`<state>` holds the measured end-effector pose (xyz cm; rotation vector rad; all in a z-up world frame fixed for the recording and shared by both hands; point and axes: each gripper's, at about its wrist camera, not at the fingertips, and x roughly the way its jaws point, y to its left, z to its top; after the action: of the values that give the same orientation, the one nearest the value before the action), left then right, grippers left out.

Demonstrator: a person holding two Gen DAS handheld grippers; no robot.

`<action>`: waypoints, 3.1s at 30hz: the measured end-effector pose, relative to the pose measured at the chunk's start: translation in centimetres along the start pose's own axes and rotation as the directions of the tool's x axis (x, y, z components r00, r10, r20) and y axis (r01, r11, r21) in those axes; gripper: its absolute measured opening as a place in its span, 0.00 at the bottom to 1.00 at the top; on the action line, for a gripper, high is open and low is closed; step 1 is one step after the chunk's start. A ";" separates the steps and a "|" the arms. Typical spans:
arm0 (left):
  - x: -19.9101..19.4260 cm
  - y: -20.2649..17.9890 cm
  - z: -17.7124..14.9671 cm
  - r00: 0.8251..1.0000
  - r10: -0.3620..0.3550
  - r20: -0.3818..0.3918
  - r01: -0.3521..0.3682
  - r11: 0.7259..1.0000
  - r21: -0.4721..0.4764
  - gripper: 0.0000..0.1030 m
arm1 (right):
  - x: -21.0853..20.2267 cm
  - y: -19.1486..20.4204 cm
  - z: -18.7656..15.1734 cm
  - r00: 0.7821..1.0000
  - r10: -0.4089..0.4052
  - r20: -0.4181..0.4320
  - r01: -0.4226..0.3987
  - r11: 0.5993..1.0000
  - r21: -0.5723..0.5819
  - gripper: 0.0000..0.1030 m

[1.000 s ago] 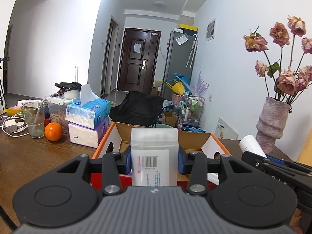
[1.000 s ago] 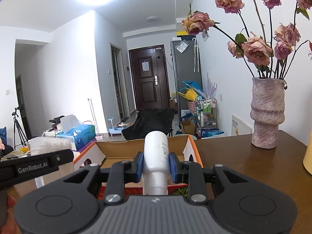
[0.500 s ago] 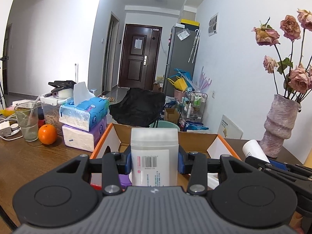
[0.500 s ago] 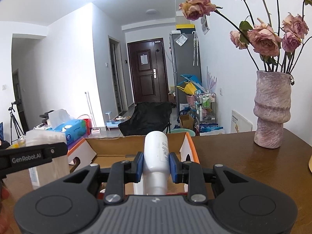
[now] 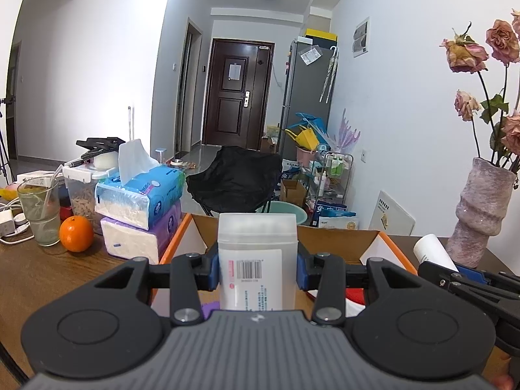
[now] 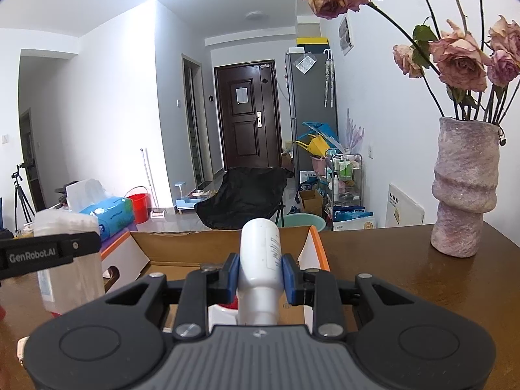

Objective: Organize rigid objects
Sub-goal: 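Carry the white container and lotion bottle in both grippers over the box, then lower and open both grippers to drop the container and bottle into the box, then withdraw both grippers from the box back over the table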

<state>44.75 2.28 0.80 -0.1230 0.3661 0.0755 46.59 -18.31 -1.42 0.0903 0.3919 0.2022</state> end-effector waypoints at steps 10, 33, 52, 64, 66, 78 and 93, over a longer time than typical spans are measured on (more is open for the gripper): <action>2.2 0.4 0.7 1.000 0.020 -0.004 -0.020 1.000 0.019 0.42 | 2.3 0.2 0.1 1.000 0.009 -0.016 -0.009 1.000 -0.022 0.26; 7.2 1.4 1.1 0.995 0.078 -0.059 -0.075 0.996 0.057 0.42 | 6.6 0.5 0.6 0.998 0.017 -0.063 -0.022 0.996 -0.081 0.26; 7.1 1.5 1.4 0.992 0.124 -0.034 -0.121 0.989 0.081 1.00 | 6.6 0.3 1.3 0.998 -0.027 -0.059 0.021 0.995 -0.093 0.89; 7.5 1.7 1.3 0.988 0.142 -0.058 -0.137 0.988 0.077 1.00 | 6.4 0.3 1.7 0.999 -0.035 -0.040 0.031 0.995 -0.096 1.00; 7.5 1.6 1.3 0.988 0.144 -0.058 -0.139 0.987 0.075 1.00 | 6.4 0.3 1.7 0.999 -0.037 -0.039 0.033 0.995 -0.094 1.00; 5.9 1.4 1.4 0.992 0.123 -0.029 -0.121 0.991 0.065 1.00 | 4.0 0.2 1.3 0.998 -0.070 0.005 0.071 0.992 -0.100 1.00; 1.8 1.5 0.1 0.994 0.103 -0.022 -0.102 0.993 0.058 1.00 | -1.0 0.8 0.2 0.994 -0.100 0.039 0.103 0.990 -0.094 1.00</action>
<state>46.34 3.88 0.07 -0.0488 0.3990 0.1652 45.63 -17.75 -0.75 -0.0210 0.3509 0.1187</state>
